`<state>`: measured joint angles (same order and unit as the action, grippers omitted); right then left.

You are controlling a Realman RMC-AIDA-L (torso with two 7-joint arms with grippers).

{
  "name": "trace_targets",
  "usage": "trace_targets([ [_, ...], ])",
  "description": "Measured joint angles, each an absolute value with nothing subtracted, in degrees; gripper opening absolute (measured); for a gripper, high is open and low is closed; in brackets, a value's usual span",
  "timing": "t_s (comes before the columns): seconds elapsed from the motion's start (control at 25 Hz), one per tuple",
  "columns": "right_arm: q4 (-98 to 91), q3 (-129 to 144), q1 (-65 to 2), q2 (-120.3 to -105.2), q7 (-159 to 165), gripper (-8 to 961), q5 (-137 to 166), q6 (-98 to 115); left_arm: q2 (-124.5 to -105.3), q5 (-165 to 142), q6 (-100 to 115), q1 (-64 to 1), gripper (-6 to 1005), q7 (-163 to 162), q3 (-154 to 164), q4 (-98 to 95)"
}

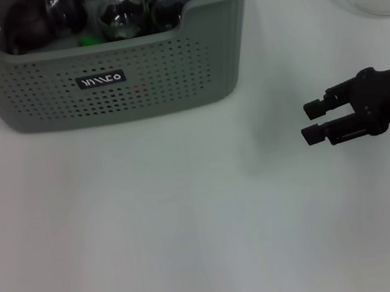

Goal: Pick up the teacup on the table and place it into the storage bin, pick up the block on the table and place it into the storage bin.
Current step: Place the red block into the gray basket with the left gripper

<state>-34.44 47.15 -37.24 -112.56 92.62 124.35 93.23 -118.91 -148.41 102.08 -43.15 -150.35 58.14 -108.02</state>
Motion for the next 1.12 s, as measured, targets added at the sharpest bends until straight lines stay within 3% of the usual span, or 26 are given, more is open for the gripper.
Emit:
trace_targets([
  [0.2, -34.64, 47.16, -36.9, -112.51, 92.32, 598, 124.37, 92.83, -115.36, -161.34, 100.24, -53.37, 403, -150.11, 57.89, -91.37],
  [0.52, -34.72, 47.34, -36.9, -112.65, 92.21, 600, 124.37, 92.96, -111.96, -163.79, 94.64, -58.88, 403, -152.06, 62.26, -70.79],
  [1.12, -34.72, 47.38, -37.06, -112.68, 92.62, 604, 124.38, 93.21, -111.53, -163.89, 91.0, -59.19, 424, -152.99, 66.44, -64.03],
])
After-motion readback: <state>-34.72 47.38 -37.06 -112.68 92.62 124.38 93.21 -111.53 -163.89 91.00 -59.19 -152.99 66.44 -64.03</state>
